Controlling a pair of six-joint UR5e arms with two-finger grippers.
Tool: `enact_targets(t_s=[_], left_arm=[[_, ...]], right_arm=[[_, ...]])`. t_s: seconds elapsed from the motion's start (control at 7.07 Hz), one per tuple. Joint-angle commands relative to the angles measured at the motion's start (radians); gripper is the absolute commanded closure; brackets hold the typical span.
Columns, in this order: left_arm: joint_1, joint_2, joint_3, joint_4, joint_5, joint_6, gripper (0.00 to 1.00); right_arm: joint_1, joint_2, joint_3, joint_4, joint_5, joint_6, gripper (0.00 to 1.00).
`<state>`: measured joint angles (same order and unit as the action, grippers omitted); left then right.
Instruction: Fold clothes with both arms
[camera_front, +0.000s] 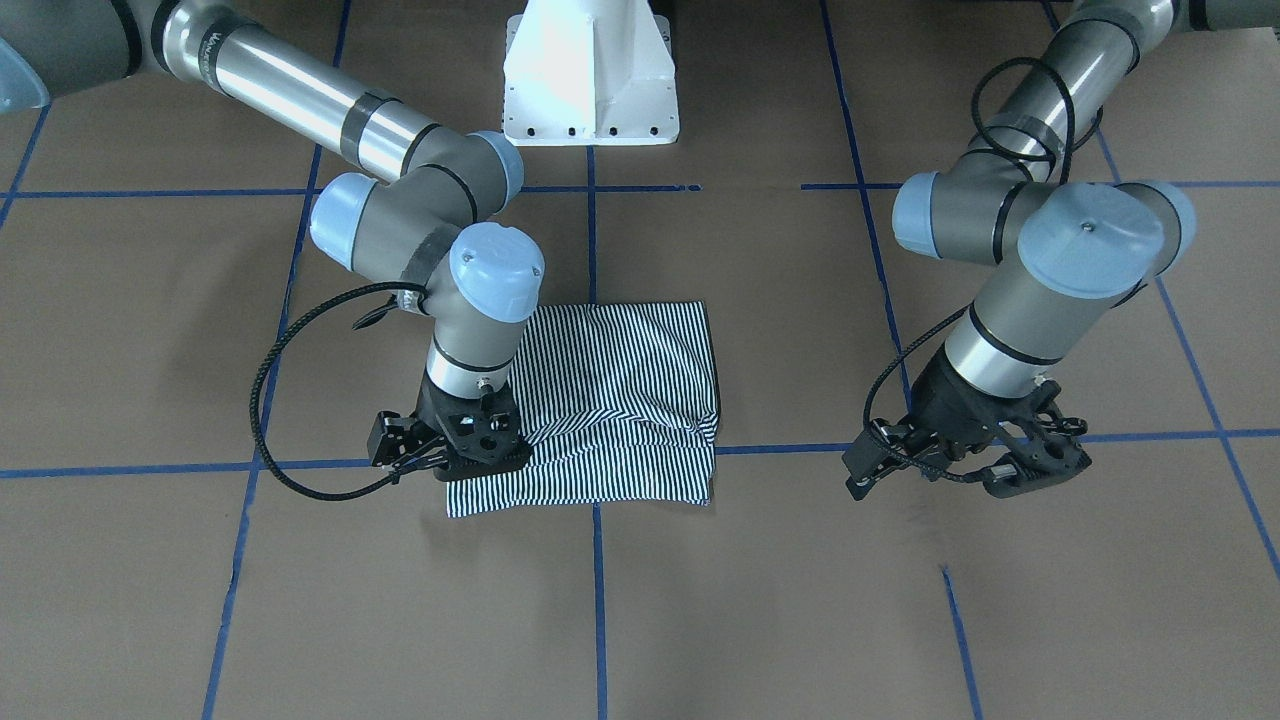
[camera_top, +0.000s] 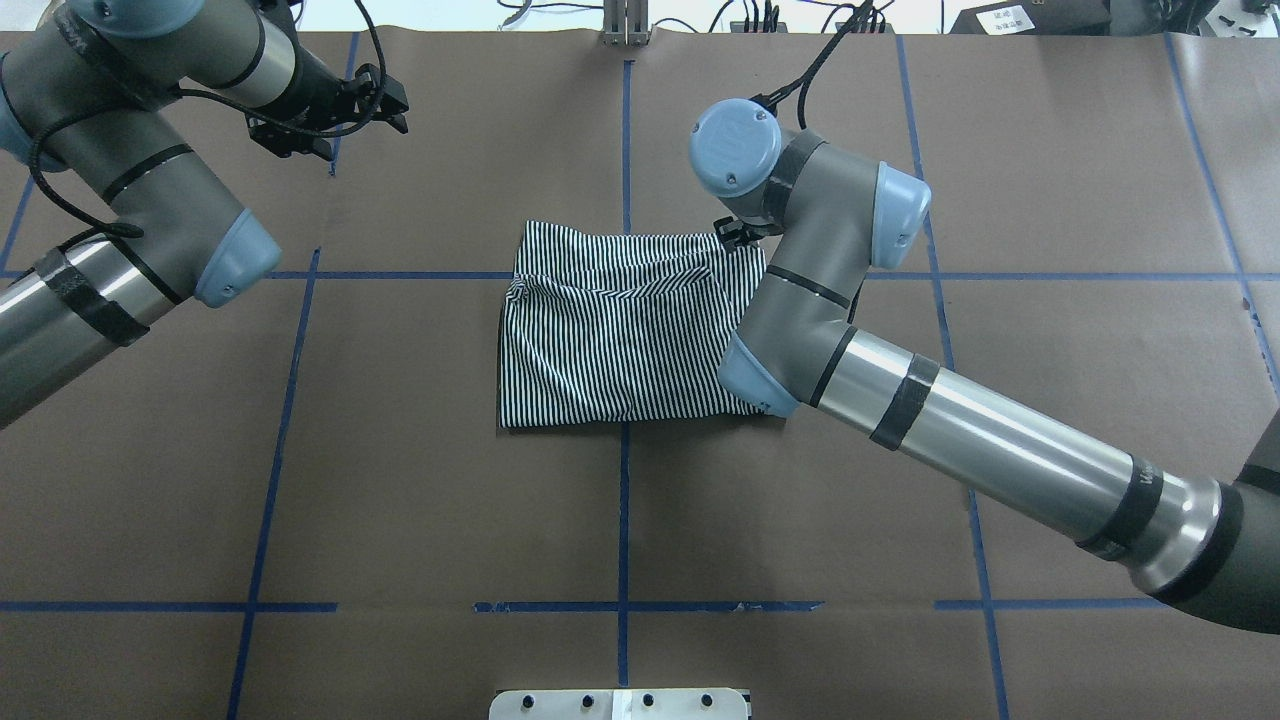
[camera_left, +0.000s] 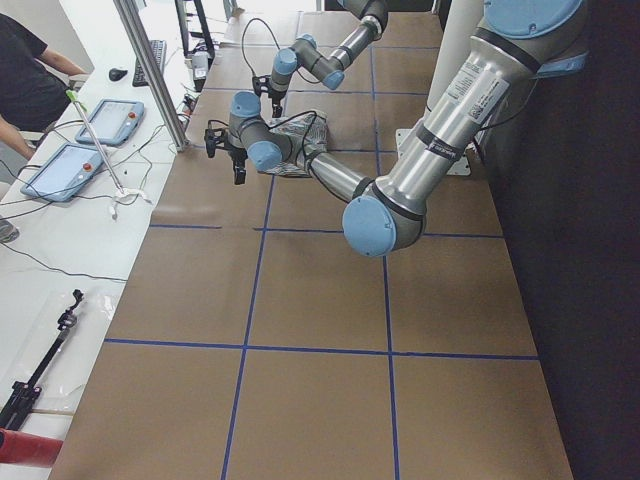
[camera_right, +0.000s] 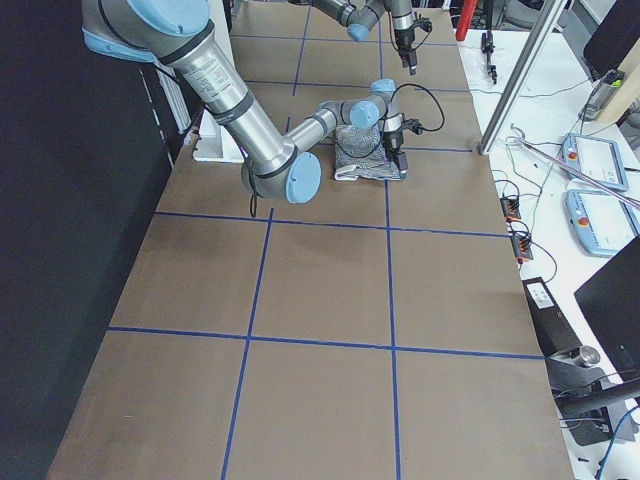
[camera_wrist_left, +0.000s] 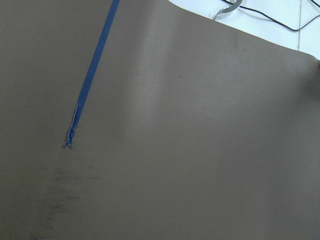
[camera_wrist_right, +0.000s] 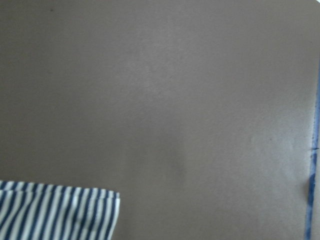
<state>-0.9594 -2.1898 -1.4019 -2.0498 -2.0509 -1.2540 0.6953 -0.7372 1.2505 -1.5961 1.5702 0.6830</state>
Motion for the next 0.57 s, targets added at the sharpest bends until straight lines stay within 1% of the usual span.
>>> enact_targets(t_s=[0.0,0.14,0.28,0.42], left_arm=[[0.004,-0.005,-0.006,-0.001,0.0,-0.005,0.0],[0.004,-0.007,-0.029,-0.001,0.001,-0.005,0.0],[0.074,-0.007,-0.035,-0.001,0.038,-0.018,0.0],[0.193,-0.022,-0.028,0.0,0.139,-0.092,0.0]], right_arm=[[0.091,0.004,0.003,0.007,0.11,-0.052,0.0],[0.145,0.004,0.009,0.008,0.22,-0.059,0.0],[0.176,0.006,0.015,0.011,0.296,-0.059,0.0],[0.214,0.006,0.015,0.011,0.374,-0.056,0.0]])
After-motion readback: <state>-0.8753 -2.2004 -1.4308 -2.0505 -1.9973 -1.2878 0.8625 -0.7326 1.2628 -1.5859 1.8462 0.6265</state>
